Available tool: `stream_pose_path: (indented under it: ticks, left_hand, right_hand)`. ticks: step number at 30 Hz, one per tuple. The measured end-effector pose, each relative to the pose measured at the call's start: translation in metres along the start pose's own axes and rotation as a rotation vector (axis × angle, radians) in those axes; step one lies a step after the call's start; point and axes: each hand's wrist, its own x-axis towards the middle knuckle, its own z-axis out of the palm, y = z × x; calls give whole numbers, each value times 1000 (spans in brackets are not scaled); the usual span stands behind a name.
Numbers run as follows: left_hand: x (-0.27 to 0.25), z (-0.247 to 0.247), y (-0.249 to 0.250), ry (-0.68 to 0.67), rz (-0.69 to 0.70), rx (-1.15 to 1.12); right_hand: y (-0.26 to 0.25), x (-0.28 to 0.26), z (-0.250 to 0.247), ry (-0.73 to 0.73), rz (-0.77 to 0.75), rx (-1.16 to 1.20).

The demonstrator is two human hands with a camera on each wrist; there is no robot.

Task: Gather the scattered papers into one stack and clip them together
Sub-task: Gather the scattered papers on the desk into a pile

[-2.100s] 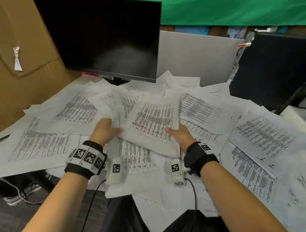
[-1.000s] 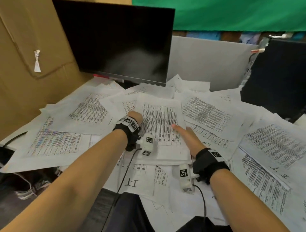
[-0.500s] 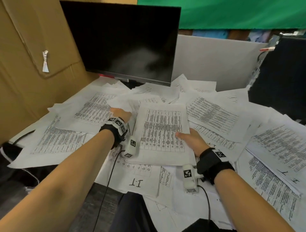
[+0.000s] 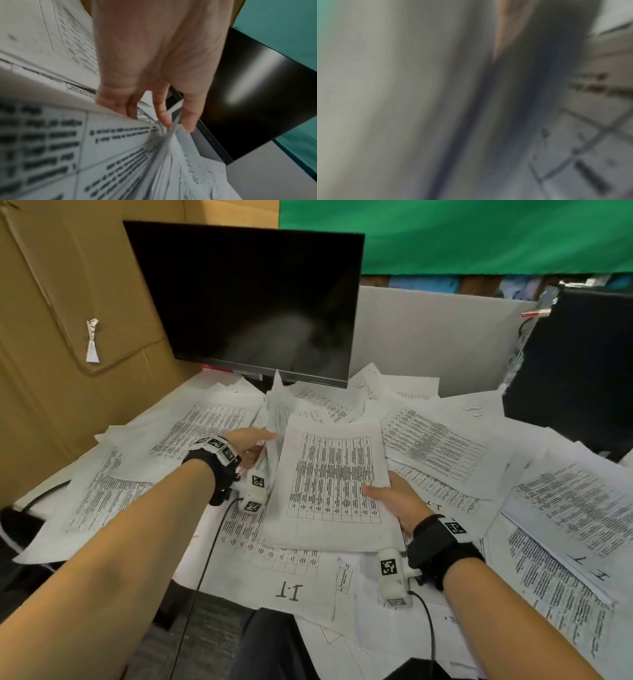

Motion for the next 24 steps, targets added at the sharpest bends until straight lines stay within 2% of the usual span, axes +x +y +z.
stream_pose_path:
  ticks: [2, 5, 6, 10, 12, 16, 18, 20, 21, 24]
  left_hand:
    - [-4, 3, 0, -26, -6, 86]
    - [-6, 5, 0, 148, 27, 181]
    - [-5, 5, 0, 164, 30, 183]
    - [-14, -3, 2, 105, -3, 312]
    - [-11, -6, 3, 126, 54, 288]
    - [-2, -12, 9, 267, 234, 133]
    - [-9, -13, 13, 178, 187, 230]
    - [-17, -12, 8, 6, 10, 422]
    - [-18, -14, 2, -31, -60, 497]
    - [-20, -14, -17, 86, -19, 519]
  right_hand:
    - [-2, -1, 0, -8, 2, 16]
    - [-4, -3, -2, -26, 21, 92]
    - [-4, -5, -2, -27, 23, 97]
    - [-6, -8, -2, -4, 24, 73]
    - [-7, -8, -1, 5, 25, 79]
    - [-7, -8, -2, 9, 19, 94]
    - [-6, -8, -3, 14, 18, 100]
    - [-5, -8, -3, 21, 22, 110]
    - [-5, -8, -3, 25, 24, 114]
    - [-5, -7, -2, 33, 20, 111]
